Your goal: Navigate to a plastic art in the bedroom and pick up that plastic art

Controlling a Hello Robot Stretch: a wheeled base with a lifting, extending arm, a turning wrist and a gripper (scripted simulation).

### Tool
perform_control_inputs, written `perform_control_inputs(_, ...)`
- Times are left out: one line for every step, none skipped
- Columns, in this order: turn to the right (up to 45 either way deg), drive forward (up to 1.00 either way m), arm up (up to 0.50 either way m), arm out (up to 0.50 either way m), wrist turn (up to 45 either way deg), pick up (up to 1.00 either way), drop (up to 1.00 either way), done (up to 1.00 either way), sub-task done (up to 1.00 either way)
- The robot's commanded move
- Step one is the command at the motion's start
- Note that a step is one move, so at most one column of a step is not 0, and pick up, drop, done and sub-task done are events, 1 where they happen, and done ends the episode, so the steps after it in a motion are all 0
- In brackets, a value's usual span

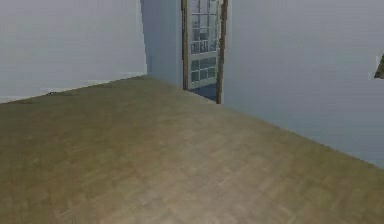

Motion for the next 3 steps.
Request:
perform_control_inputs(0.0, 1.00, 0.00, 0.00, 0.0, 0.00, 0.00, 0.00, 0.00)
perform_control_inputs(0.0, 1.00, 0.00, 0.00, 0.0, 0.00, 0.00, 0.00, 0.00)
perform_control_inputs(0.0, 1.00, 0.00, 0.00, 0.0, 0.00, 0.00, 0.00, 0.00)
